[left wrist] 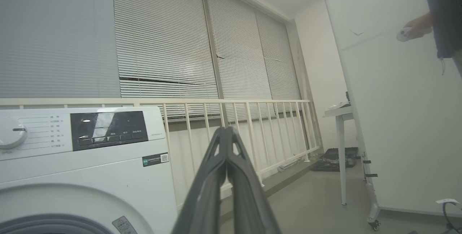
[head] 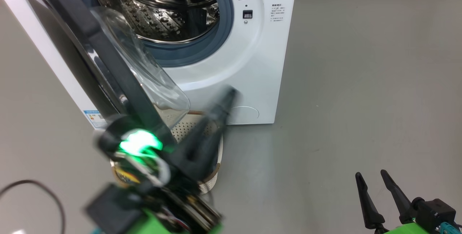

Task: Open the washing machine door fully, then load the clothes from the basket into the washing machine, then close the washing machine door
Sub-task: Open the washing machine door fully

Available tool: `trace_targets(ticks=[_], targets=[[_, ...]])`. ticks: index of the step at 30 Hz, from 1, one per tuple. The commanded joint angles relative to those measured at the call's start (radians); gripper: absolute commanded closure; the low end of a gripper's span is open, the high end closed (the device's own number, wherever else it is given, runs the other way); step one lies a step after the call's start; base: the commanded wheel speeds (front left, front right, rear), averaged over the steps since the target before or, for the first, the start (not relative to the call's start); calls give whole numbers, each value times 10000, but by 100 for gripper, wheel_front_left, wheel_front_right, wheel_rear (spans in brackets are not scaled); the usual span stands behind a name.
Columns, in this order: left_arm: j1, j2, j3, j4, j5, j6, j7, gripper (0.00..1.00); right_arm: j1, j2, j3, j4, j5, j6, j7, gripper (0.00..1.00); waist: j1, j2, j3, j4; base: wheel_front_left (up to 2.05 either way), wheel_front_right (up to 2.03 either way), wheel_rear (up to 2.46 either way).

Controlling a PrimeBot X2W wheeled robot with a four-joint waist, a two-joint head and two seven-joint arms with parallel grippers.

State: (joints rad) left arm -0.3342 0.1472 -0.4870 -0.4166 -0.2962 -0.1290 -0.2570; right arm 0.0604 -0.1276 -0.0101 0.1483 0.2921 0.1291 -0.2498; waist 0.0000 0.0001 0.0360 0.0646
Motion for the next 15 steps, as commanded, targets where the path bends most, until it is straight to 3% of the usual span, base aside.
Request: trace_targets(ticks=[1, 5, 15], targets=[[-366, 83, -34, 1, -138, -17, -48, 100, -302, -103, 244, -201, 21, 16, -120, 0, 0, -1, 33, -10, 0, 0, 0], [-117, -44, -777, 327, -329, -17, -48, 100, -366, -112, 288, -167, 10, 16, -120, 0, 0, -1, 89, -17, 0, 0, 0], [843, -140, -1287, 1237, -705, -17, -48, 100, -459, -112, 285, -64, -39, 16, -120, 0, 0, -1, 401, 70, 0, 0, 0]])
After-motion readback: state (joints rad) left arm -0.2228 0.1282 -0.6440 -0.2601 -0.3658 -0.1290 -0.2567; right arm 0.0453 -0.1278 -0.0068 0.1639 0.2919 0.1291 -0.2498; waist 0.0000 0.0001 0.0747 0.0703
